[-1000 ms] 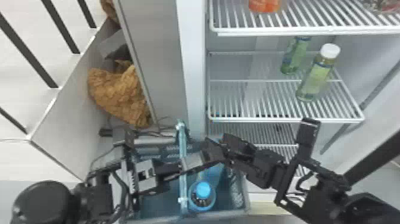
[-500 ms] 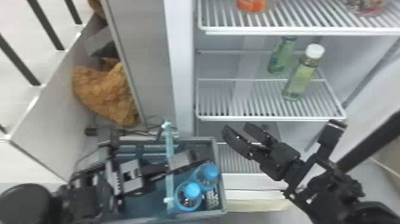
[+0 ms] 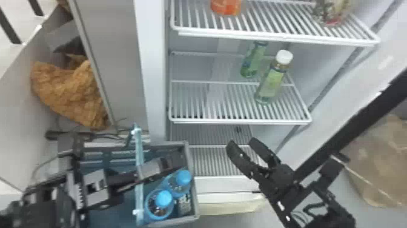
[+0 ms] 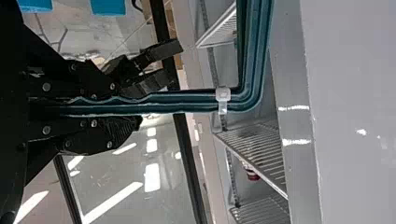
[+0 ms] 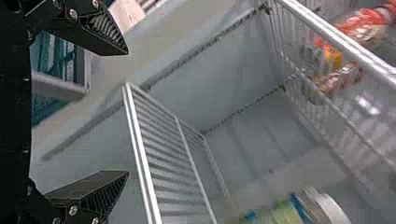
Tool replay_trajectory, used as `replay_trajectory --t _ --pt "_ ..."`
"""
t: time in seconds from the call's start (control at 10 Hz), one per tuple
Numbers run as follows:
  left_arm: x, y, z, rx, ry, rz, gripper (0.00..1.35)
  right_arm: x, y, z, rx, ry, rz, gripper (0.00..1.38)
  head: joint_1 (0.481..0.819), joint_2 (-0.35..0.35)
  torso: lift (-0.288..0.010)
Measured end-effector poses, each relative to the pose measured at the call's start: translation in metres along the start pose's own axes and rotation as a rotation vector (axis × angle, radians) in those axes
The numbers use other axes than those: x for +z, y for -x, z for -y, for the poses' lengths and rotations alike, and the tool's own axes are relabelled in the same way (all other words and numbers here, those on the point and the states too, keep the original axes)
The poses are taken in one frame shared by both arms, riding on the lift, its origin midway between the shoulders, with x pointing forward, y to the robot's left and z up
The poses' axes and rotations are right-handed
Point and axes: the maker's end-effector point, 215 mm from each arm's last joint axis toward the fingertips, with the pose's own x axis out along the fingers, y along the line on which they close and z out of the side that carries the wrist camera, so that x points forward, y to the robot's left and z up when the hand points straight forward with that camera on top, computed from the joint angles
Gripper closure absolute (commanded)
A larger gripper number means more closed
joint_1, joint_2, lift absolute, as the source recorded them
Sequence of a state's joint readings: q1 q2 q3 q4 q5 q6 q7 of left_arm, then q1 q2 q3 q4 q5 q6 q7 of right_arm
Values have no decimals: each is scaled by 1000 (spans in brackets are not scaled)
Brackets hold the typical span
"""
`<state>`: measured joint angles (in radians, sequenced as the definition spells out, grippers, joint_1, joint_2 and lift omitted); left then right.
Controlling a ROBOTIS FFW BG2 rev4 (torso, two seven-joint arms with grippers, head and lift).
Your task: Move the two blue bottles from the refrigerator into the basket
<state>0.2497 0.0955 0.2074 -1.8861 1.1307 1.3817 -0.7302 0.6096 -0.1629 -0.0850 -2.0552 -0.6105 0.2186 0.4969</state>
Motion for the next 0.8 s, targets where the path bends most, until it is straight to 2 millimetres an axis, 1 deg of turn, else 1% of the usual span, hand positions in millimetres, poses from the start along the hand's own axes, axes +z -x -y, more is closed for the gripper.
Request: replay_trajectory --t 0.2,0.4,0.6,0.8 --pt "-4 2 -3 3 12 5 1202 10 33 12 -63 70 44 154 695 -262 -220" --pt "-8 5 -5 4 25 11 1202 14 63 19 -119 127 43 154 695 -314 -220" --pt "-10 8 -6 7 34 19 1202 24 78 15 -145 196 46 154 695 -333 -220" --pt "-11 9 -7 9 37 22 1202 39 91 3 -154 276 33 154 695 -347 -220"
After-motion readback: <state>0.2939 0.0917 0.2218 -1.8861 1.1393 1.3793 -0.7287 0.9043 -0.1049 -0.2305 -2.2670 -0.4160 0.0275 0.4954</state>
